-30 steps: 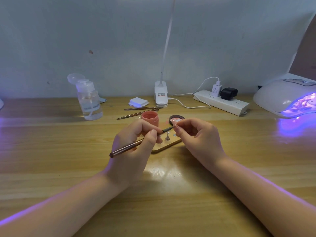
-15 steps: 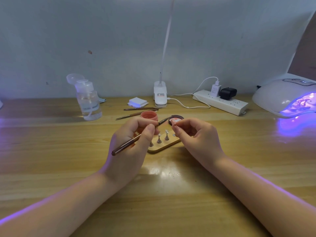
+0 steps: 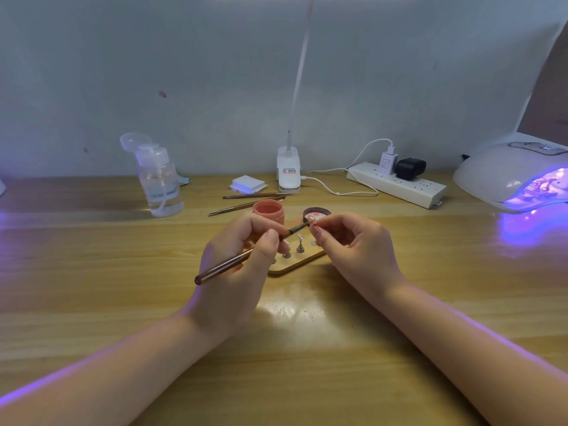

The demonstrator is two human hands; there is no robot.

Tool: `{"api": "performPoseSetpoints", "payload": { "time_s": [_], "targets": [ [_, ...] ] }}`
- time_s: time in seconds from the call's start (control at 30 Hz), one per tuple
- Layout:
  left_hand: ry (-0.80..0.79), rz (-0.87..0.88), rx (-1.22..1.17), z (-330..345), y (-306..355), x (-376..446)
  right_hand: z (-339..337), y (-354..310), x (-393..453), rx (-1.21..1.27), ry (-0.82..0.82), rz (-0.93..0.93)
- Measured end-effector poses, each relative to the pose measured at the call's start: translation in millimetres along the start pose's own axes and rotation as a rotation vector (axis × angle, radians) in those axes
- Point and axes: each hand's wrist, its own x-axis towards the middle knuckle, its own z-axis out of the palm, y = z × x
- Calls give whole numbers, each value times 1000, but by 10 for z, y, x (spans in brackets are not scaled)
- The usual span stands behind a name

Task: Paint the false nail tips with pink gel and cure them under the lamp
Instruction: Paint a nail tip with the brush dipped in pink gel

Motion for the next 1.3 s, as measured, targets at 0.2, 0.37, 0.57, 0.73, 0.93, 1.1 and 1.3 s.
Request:
{"api": "performPoseSetpoints", "payload": {
  "time_s": [0.2,0.37,0.57,0.73,0.93,1.1,1.3],
  "targets": [
    [-38,-12,50,7,9,9,4,13,2,-49,18,-28],
    [12,-1,61,3,-6,12,10,16,2,-96,39,-72],
    [-18,25,112,0,7,11,15,12,5,-111,46,-94],
    [49,-23,14,16,8,23,21,14,7,-94,42,-84],
    [24,-7,-3,5,8,22,7,13,4,-76,21,-50],
    [57,-50,-27,18,-6,30,10,5,-1,-29,-1,-20],
    [71,-57,8,-17,60,83,9,7,4,-40,4,-10]
  ]
}}
